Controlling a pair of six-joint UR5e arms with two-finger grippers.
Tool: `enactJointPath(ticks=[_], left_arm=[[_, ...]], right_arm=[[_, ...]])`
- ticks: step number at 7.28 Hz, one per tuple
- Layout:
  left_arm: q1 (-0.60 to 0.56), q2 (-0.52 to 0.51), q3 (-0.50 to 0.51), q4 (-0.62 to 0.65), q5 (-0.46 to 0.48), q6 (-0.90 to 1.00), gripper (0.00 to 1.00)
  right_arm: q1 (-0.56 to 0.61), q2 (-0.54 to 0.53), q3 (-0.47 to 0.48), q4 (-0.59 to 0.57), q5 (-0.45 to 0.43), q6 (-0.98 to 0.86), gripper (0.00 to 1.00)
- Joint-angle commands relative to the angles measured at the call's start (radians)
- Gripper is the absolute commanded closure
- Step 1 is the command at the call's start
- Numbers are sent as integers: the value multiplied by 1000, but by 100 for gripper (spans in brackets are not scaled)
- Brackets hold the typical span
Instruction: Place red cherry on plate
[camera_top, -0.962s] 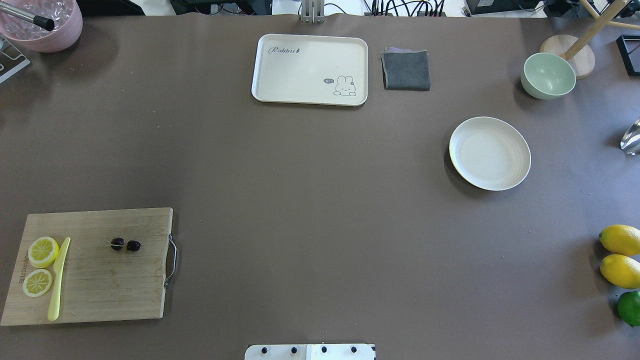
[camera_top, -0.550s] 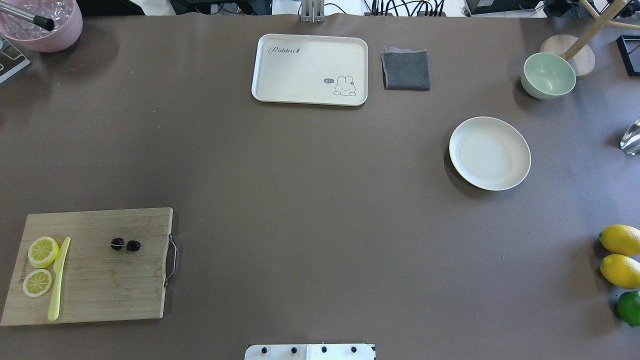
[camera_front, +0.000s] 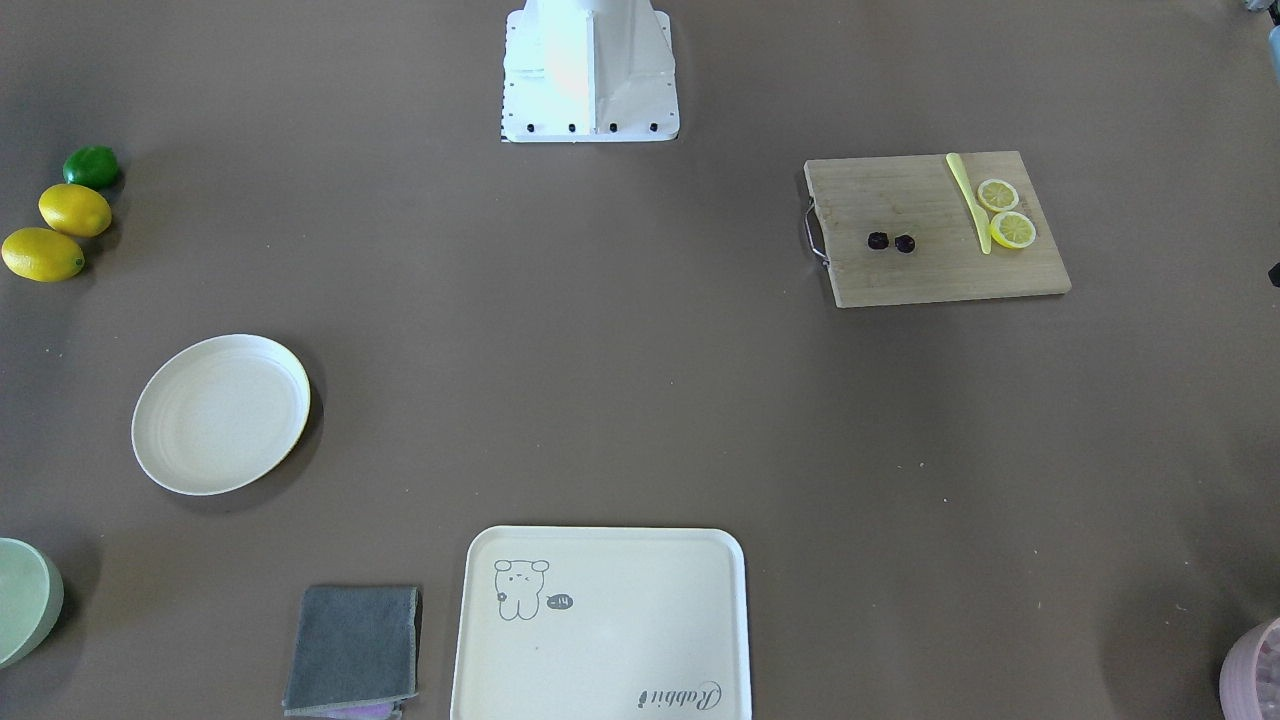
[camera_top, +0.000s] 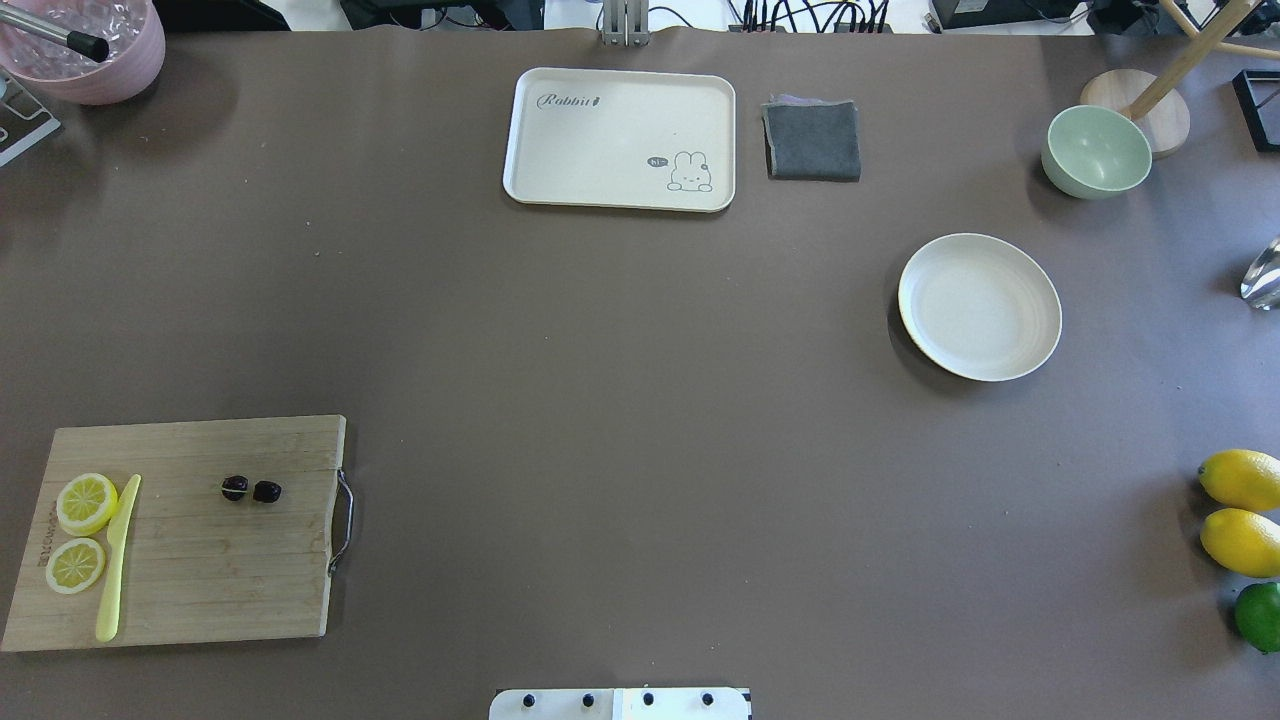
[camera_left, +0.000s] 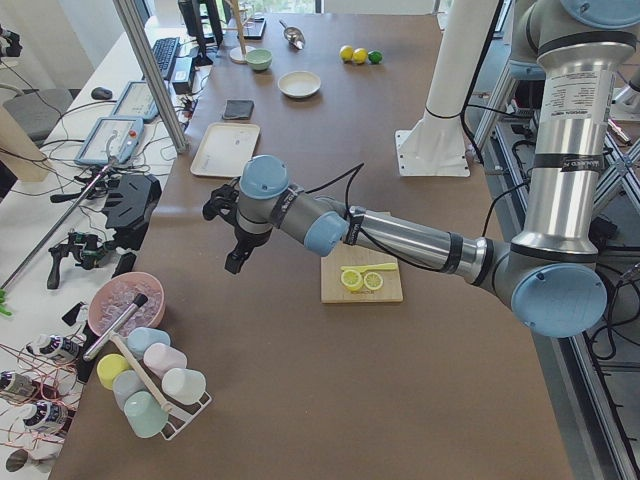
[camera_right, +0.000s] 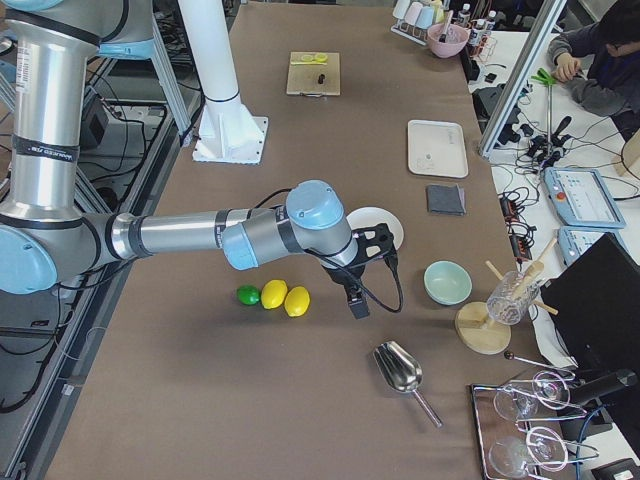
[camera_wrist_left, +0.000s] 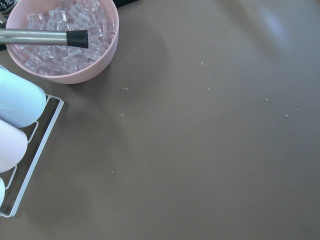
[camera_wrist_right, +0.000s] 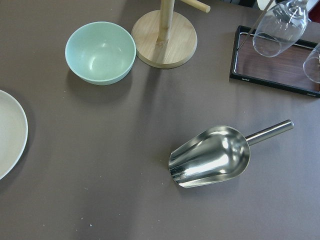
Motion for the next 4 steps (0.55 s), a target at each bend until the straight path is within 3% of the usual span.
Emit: enactJointPath(ticks=[1,4], left_arm=[[16,-16,25,-14,2,-105,2],[99,-16,39,-76,5,-246,2]], right_arm=[[-112,-3,1,62,-2,318,0],[-398,12,-26,256,-77,671,1]])
